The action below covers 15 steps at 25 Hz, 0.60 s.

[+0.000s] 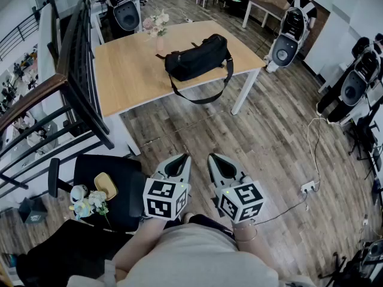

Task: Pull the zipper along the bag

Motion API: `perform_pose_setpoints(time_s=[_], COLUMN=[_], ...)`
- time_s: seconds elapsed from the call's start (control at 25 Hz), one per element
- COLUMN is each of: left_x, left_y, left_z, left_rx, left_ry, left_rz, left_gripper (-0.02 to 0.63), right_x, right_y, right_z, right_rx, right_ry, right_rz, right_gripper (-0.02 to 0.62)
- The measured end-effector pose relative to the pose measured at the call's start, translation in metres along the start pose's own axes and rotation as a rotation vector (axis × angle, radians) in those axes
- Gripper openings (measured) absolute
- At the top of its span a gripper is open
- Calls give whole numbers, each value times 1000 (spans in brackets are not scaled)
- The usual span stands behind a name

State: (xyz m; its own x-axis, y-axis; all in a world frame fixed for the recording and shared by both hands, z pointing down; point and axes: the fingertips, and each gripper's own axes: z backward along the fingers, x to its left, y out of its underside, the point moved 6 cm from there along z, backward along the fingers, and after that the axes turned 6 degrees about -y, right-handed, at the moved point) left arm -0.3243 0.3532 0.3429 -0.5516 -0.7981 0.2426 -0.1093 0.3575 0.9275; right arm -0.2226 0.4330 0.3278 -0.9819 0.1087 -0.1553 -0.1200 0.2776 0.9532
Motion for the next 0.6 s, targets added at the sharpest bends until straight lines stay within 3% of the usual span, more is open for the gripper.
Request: perform_pose_setpoints(time_s=[0.28,0.6], left_x=[9,6], left_y=[6,8], left_z=[-7,-7], left_rx=[27,22], left_ry=[0,-8], left_rz=[18,10], left_gripper=[31,31], right_x=[1,-5], right_y=[6,7], right_z=[-5,0], right_rx=[29,-3], right_ry=[-22,-11], right_rz=[27,-21], right_gripper=[3,5])
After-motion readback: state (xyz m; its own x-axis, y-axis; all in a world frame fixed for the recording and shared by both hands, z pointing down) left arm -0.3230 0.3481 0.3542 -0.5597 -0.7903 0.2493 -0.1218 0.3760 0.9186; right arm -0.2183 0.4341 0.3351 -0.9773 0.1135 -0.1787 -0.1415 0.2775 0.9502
